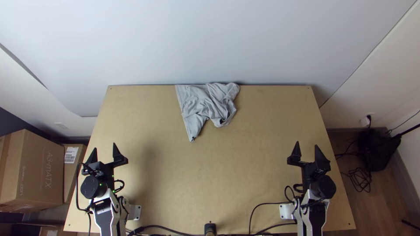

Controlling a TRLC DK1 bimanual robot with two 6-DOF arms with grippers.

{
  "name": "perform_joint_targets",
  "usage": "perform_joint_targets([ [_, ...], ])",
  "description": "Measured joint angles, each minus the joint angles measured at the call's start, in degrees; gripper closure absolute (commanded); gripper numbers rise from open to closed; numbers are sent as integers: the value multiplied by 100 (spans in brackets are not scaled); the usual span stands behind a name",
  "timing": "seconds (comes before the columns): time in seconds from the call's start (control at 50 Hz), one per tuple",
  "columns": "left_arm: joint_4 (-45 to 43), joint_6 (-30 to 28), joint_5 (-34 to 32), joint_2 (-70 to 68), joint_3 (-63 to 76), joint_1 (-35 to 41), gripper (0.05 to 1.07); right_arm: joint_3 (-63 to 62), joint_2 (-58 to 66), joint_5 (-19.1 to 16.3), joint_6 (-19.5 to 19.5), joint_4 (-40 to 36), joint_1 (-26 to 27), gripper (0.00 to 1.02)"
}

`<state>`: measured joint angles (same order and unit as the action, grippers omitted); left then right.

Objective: Fold the t-shirt

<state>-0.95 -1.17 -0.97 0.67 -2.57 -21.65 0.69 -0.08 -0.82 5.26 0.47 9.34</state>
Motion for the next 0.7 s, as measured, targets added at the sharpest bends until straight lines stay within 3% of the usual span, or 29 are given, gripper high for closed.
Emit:
perform_joint_targets([
  [0.14,57,-243,20,-28,-13,-94,10,7,0,20,-87,-4,83,4],
  [0.36,1244,-474,15,-31,-481,-96,10,297,0,17,-85,-188,-223,4],
  [0.7,1370,-452,15,505,-1753,-90,10,1443,911,17,-221,37,-901,4],
])
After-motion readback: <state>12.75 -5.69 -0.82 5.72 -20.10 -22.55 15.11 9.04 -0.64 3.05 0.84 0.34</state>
